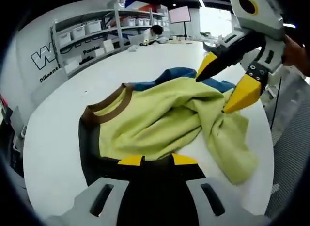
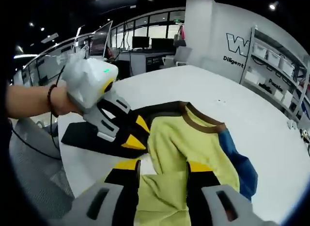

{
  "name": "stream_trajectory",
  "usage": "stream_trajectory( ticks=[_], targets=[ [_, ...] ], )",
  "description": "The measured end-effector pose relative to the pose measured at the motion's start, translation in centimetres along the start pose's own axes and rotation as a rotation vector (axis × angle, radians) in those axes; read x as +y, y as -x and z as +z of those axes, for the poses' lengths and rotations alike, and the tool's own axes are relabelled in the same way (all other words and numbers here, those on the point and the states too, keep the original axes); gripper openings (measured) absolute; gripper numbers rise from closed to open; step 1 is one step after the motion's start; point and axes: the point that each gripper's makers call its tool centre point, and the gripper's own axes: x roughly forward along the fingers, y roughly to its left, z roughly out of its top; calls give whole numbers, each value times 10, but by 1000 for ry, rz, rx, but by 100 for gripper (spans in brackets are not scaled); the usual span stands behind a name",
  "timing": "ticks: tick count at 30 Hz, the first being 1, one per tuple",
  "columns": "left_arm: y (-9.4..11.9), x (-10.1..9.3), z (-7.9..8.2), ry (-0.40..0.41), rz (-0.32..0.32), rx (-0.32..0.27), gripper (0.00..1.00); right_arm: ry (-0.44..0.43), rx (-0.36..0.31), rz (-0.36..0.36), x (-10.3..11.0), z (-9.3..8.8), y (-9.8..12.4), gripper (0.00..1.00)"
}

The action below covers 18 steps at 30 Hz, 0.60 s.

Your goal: Fold the garment on the visible template until the final outline fits inside the template.

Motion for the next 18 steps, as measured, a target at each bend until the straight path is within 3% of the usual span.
stream_trajectory(
  ticks=[3, 5, 8, 18],
  targets=[
    [-4, 0, 1, -14, -5, 5, 16, 28, 19, 7, 9, -7, 0, 32],
    [-6, -2, 1, 80, -28, 8, 16, 33, 20, 43, 20, -15, -3, 32],
    [-7, -1, 0, 43, -28, 11, 16, 61, 77, 72, 30, -33, -5, 32],
    [-14, -6, -2, 50, -45, 26, 16, 53, 100, 130, 52, -46, -5, 32]
  ],
)
